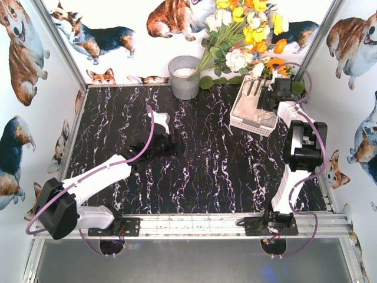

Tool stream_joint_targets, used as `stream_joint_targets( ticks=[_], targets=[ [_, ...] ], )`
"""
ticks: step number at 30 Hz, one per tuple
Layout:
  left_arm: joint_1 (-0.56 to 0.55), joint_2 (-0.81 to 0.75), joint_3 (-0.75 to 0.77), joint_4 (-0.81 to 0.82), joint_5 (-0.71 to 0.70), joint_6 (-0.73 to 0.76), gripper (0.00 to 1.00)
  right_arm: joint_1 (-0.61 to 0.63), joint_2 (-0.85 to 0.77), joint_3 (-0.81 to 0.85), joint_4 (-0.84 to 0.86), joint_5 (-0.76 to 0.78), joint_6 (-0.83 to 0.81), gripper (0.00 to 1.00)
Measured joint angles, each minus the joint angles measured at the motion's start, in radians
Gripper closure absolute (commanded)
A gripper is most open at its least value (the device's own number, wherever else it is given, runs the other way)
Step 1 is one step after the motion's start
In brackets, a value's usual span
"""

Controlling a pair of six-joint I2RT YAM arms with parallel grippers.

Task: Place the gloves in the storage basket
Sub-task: Place the glove in the bin.

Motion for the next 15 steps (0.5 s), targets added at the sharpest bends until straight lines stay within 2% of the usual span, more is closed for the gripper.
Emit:
stream_joint_targets(
  ticks=[5, 10, 15],
  targets=[
    [0.0, -0.014, -0.011, -0.002, -0.005, 0.0, 0.24, 0.0, -0.09, -0.026, 0.002, 0.042, -0.002, 0.37],
    [0.0, -0.04, -0.019, -0.007, -0.012, 0.0, 0.24, 0.0, -0.219, -0.098, 0.038, 0.101, -0.002, 0.37],
    [0.0, -0.068, -0.024, -0.008, -0.025, 0.0, 0.24, 0.0, -0.278, -0.149, 0.06, 0.109, 0.006, 0.41]
  ],
)
